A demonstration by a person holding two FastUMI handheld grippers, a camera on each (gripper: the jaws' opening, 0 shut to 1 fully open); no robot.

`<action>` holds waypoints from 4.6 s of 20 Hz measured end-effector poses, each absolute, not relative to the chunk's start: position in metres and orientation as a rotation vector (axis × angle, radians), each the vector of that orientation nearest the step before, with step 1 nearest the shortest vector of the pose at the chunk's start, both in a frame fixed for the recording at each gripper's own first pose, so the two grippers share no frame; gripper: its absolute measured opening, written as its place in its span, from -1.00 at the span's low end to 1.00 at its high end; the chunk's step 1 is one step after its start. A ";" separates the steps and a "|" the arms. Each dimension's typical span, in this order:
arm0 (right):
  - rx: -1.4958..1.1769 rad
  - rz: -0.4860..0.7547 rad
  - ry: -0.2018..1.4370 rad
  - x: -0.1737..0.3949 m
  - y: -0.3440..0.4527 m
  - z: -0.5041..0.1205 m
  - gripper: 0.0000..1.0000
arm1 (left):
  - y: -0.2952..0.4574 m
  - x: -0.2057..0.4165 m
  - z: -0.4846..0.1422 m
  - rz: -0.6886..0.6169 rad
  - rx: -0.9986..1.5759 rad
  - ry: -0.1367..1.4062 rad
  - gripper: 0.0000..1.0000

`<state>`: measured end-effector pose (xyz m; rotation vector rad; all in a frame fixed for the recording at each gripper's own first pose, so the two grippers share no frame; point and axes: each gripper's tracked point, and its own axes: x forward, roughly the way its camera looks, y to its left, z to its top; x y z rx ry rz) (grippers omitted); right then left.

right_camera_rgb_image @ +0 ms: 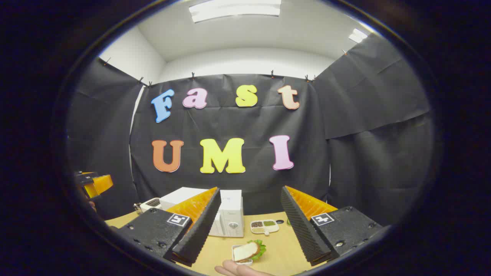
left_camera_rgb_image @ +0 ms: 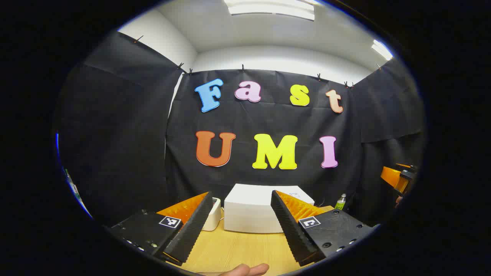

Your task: Open the microwave oven with the left hand, put the food in, and close the microwave oven.

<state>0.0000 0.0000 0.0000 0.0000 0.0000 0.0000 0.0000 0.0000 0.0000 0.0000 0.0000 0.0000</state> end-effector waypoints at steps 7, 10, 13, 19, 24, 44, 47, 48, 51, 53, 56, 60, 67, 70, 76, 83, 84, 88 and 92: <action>0.016 0.009 0.002 -0.002 -0.005 -0.005 0.99 | 0.007 -0.002 0.006 -0.001 -0.018 -0.029 0.90; 0.022 0.017 -0.004 -0.002 -0.007 -0.005 0.99 | 0.004 0.000 0.001 -0.015 0.000 -0.017 0.90; 0.032 0.034 0.004 -0.003 -0.006 -0.010 0.83 | -0.002 0.002 -0.006 -0.029 0.010 0.001 0.90; 0.038 0.048 -0.003 -0.005 -0.012 -0.015 0.83 | -0.028 0.023 -0.018 -0.059 -0.012 0.008 0.90; 0.014 0.078 -0.014 -0.007 -0.018 -0.026 0.99 | -0.048 0.064 -0.053 -0.064 -0.015 0.058 0.90; 0.014 -0.027 0.045 0.049 -0.140 -0.102 1.00 | -0.236 0.210 -0.268 -0.238 0.004 0.290 0.92; 0.030 -0.043 0.069 0.053 -0.154 -0.116 0.83 | -0.241 0.225 -0.297 -0.224 0.006 0.338 0.92; 0.035 -0.048 0.075 0.055 -0.159 -0.119 1.00 | -0.241 0.229 -0.306 -0.219 0.013 0.359 0.69; 0.065 -0.066 0.066 0.057 -0.170 -0.124 0.83 | -0.240 0.240 -0.320 -0.212 0.046 0.364 0.88; 0.079 -0.070 0.062 0.057 -0.174 -0.129 0.99 | -0.238 0.246 -0.326 -0.213 0.058 0.359 0.68; 0.086 -0.073 0.054 0.058 -0.180 -0.133 0.99 | -0.239 0.249 -0.325 -0.208 0.026 0.349 0.28; 0.089 -0.077 0.048 0.056 -0.187 -0.136 0.99 | -0.238 0.254 -0.325 -0.180 0.003 0.332 0.15; 0.087 -0.097 0.058 0.041 -0.195 -0.139 0.99 | -0.234 0.253 -0.332 -0.176 0.040 0.360 -0.51; 0.083 -0.099 0.051 0.033 -0.195 -0.135 0.99 | -0.233 0.247 -0.331 -0.201 0.031 0.369 -0.70; 0.063 -0.120 0.052 0.014 -0.201 -0.131 0.99 | -0.223 0.216 -0.325 -0.269 0.057 0.325 -0.87; 0.090 -0.076 0.058 -0.011 -0.174 -0.127 1.00 | -0.198 0.161 -0.319 -0.395 0.031 0.320 -0.87; 0.089 -0.078 0.055 -0.016 -0.172 -0.125 0.99 | -0.192 0.152 -0.316 -0.409 0.033 0.312 -0.87; 0.080 -0.079 0.041 -0.033 -0.166 -0.118 0.99 | -0.162 0.115 -0.310 -0.440 0.037 0.282 -0.87; 0.062 -0.059 0.051 -0.036 -0.154 -0.117 0.99 | -0.124 0.084 -0.303 -0.431 0.050 0.256 -0.87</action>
